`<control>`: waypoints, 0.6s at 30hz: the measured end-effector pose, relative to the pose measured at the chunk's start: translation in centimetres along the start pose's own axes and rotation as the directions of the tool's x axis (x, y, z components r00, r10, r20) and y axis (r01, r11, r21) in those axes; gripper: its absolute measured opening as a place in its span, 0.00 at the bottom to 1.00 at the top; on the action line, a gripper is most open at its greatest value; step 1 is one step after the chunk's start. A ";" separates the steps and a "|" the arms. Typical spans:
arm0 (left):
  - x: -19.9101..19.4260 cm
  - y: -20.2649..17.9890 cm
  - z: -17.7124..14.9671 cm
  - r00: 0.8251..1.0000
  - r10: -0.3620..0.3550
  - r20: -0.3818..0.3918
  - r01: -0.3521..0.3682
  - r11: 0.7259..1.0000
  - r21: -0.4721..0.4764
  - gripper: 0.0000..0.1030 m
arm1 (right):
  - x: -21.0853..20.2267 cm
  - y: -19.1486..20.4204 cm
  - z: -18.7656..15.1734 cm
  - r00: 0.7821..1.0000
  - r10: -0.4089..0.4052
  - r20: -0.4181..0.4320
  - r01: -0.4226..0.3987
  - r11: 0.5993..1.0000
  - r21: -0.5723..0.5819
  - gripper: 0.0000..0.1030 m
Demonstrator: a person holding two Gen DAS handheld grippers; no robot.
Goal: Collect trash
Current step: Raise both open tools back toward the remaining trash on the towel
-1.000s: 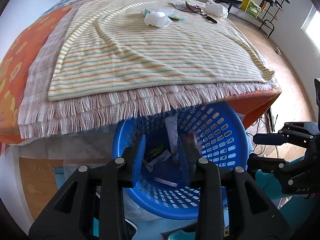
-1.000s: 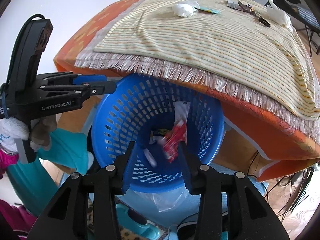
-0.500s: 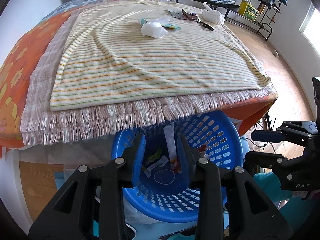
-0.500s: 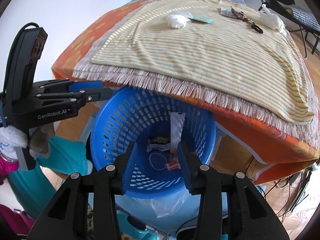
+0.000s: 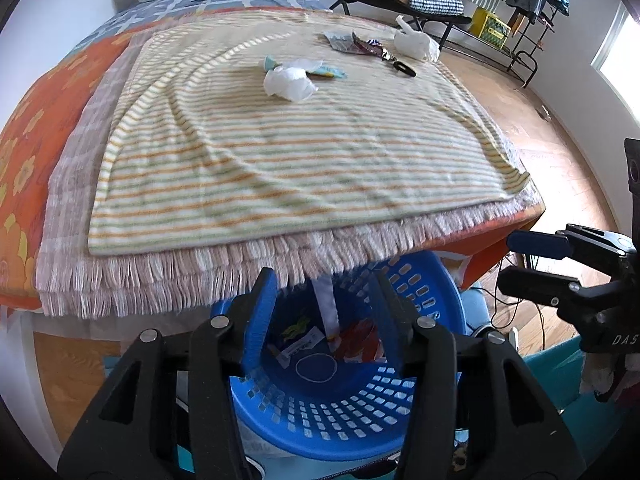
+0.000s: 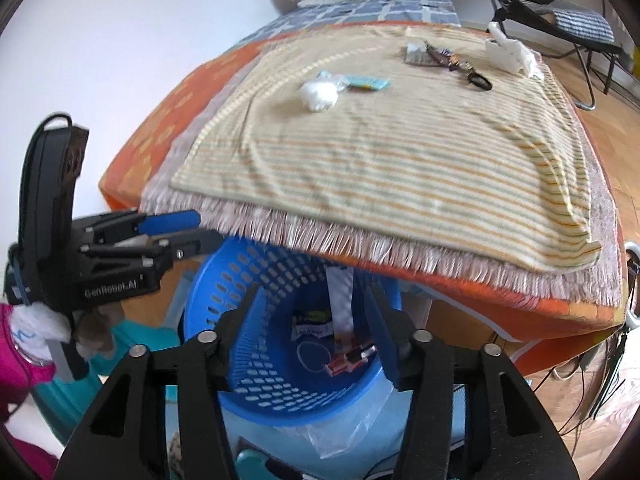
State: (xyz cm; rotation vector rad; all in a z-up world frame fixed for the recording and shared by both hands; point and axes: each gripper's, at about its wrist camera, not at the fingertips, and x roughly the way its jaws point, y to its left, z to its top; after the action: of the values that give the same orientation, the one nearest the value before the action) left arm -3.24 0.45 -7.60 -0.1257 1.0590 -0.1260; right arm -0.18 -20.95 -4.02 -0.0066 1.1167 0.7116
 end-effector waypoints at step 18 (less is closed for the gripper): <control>0.4 1.0 7.3 0.999 -0.012 0.032 0.014 0.998 -0.061 0.53 | -2.4 -4.0 7.1 0.994 -0.057 0.098 0.048 0.995 0.086 0.55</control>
State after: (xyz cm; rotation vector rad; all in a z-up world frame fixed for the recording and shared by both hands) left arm 3.37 1.70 -4.57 -0.1892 1.0307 -0.1031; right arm 7.09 -22.84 -0.12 0.0697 1.0456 0.6115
